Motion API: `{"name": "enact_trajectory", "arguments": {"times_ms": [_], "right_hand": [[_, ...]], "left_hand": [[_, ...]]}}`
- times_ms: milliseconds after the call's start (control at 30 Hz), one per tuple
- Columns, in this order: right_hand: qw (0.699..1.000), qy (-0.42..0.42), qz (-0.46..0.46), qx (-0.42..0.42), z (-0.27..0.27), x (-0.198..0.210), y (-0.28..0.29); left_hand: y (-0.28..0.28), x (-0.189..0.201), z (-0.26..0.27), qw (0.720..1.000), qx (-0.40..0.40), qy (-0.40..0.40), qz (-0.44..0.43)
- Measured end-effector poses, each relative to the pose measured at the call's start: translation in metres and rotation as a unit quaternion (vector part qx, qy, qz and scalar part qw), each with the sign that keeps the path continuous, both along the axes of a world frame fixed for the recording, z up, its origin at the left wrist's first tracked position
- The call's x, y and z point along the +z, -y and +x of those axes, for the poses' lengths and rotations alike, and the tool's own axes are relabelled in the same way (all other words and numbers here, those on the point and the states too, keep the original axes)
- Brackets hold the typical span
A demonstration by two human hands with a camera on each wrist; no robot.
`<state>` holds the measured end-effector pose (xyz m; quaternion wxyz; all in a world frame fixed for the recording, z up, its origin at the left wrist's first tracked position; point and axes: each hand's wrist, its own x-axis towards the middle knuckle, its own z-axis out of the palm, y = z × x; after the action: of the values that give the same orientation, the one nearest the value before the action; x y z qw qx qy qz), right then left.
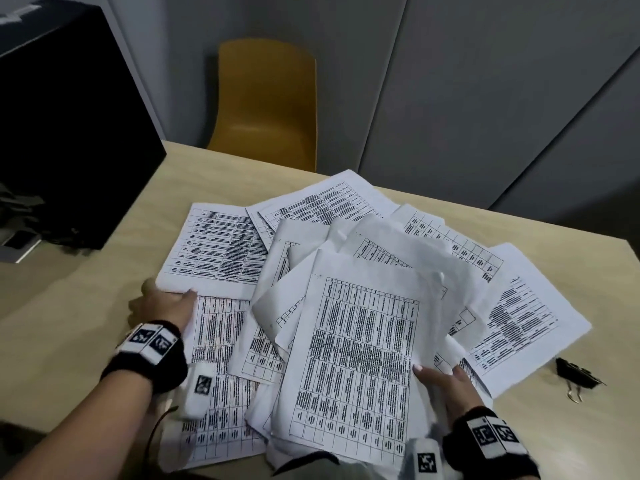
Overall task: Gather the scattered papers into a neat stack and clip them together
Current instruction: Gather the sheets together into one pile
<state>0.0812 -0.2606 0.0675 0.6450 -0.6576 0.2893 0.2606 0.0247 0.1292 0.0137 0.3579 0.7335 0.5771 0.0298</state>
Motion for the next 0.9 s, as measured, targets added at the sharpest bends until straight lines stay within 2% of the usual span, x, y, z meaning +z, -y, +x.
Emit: {"name": "enact_trajectory", "arguments": {"times_ms": [100, 233, 333, 400, 567, 700, 833, 900], "right_hand": [[1.0, -0.011, -0.006, 0.011, -0.001, 0.001, -0.001], [1.0, -0.01, -0.008, 0.001, -0.003, 0.002, -0.001], [1.0, -0.021, 0.004, 0.001, -0.004, 0.001, -0.003], [0.999, -0.025, 0.015, -0.024, -0.004, -0.004, -0.004], [0.999, -0.015, 0.038, -0.034, 0.002, -0.009, -0.002], [0.998, -0.007, 0.058, -0.028, 0.004, -0.007, 0.0], [0.998, -0.007, 0.053, -0.03, 0.004, -0.005, 0.002], [0.999, -0.002, 0.046, -0.017, 0.005, -0.01, 0.005]], "left_hand": [[-0.001, 0.011, 0.023, 0.992, 0.086, 0.02, -0.093], [-0.033, -0.019, 0.043, 0.971, 0.16, 0.065, -0.166], [-0.06, -0.054, 0.053, 0.964, 0.151, 0.101, -0.196], [-0.045, -0.029, 0.058, 0.964, 0.115, 0.135, -0.199], [-0.038, -0.017, 0.059, 0.943, 0.144, 0.241, -0.182], [-0.053, -0.014, 0.028, 0.982, 0.046, 0.169, -0.069], [-0.064, -0.038, 0.001, 0.978, -0.069, 0.123, -0.152], [-0.057, -0.039, -0.003, 0.987, -0.092, 0.082, -0.105]]}}
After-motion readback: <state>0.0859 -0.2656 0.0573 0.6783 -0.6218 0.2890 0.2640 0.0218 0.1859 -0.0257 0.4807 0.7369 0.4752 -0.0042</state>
